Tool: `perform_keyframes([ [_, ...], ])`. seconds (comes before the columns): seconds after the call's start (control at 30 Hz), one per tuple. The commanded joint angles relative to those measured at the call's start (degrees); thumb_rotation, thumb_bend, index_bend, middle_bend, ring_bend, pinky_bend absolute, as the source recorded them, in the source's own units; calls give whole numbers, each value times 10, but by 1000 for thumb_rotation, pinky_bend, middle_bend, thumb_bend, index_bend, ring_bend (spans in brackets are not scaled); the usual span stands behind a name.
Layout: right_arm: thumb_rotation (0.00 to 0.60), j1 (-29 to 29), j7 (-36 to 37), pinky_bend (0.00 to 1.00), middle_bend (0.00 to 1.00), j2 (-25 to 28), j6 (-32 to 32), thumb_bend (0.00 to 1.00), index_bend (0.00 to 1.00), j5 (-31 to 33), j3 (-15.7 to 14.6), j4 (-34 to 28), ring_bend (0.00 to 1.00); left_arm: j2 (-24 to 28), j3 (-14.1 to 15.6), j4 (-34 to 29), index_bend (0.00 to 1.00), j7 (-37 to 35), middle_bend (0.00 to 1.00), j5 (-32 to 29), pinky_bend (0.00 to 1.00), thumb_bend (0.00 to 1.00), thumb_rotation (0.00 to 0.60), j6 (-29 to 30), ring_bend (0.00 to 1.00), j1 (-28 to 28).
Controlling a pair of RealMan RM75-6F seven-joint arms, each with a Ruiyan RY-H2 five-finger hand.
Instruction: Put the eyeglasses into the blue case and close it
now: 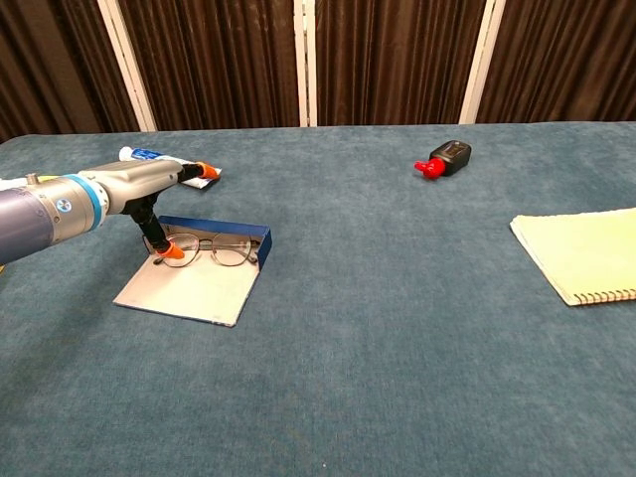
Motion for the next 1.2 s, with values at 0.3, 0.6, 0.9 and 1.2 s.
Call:
perform_keyframes([
  [0.3,600,1,-5,0,0,-2,-1,0,0,3,1,0,0,-9,3,26,0,-26,0,13,0,194,600,-15,0,1],
  [0.6,600,2,-14,0,0,-6,-5,0,0,9,2,2,0,-31,-11,65,0,-30,0,17,0,196,600,-20,0,-18],
  [0.9,600,2,-15,0,0,-6,-6,0,0,9,1,2,0,-33,-21,77,0,-32,0,16,0,197,600,-13,0,-21],
  [1.2,600,1,-6,0,0,-4,-5,0,0,7,1,1,0,34,13,-24,0,-86,0,91,0,132,600,38,0,32],
])
